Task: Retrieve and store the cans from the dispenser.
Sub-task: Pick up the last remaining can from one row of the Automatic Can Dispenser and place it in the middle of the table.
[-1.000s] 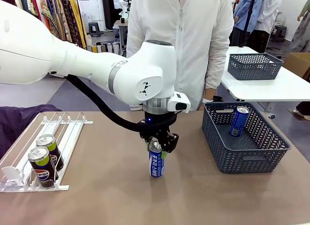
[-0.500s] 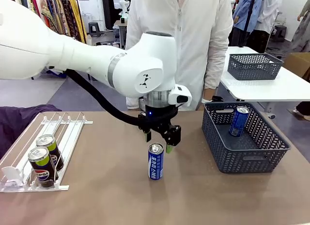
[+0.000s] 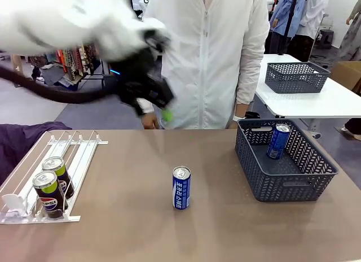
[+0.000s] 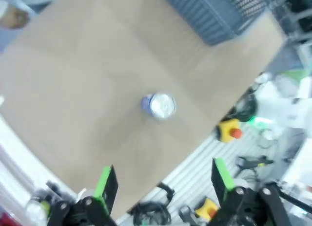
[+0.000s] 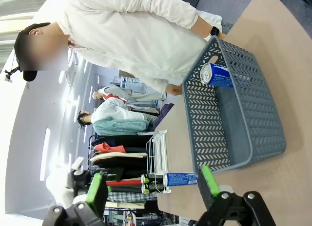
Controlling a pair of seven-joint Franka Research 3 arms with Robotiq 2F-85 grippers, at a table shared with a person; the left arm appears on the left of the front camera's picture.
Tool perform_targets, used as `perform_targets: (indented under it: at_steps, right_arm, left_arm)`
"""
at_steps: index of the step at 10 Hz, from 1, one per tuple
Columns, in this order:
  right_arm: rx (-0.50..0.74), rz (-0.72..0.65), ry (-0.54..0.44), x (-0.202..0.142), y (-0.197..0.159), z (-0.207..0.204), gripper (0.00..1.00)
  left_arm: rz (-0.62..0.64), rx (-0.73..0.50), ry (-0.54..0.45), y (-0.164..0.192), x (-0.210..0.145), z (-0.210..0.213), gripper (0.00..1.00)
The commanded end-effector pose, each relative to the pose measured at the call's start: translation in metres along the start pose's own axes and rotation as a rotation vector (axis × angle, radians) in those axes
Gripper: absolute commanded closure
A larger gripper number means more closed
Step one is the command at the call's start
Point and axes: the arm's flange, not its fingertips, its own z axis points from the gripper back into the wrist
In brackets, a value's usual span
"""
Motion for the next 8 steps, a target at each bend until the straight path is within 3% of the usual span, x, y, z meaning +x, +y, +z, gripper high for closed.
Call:
perform_targets:
  at_steps: [1, 3, 5, 6, 7, 8]
  right_arm:
    - [0.027, 0.005, -0.013, 0.002, 0.003, -0.002, 0.0]
    - [0.027, 0.005, -0.013, 0.002, 0.003, -0.002, 0.0]
    - [0.027, 0.005, -0.013, 0.002, 0.003, -0.002, 0.0]
    - [0.027, 0.005, -0.013, 0.002, 0.003, -0.002, 0.0]
    - [0.027, 0.005, -0.013, 0.002, 0.003, -0.002, 0.0]
    - [0.027, 0.005, -0.013, 0.002, 0.003, -0.002, 0.0]
  left_arm:
    - [0.186, -0.151, -0.055, 0.103, -0.077, 0.06, 0.0]
    - [0.378, -0.322, -0.183, 0.191, -0.136, 0.094, 0.0]
    - [0.478, -0.553, -0.254, 0.276, -0.205, 0.102, 0.0]
    - [0.47, -0.669, -0.306, 0.302, -0.237, 0.094, 0.0]
    - [0.594, -0.662, -0.324, 0.319, -0.261, 0.084, 0.0]
    - [0.558, -0.7, -0.313, 0.327, -0.275, 0.076, 0.0]
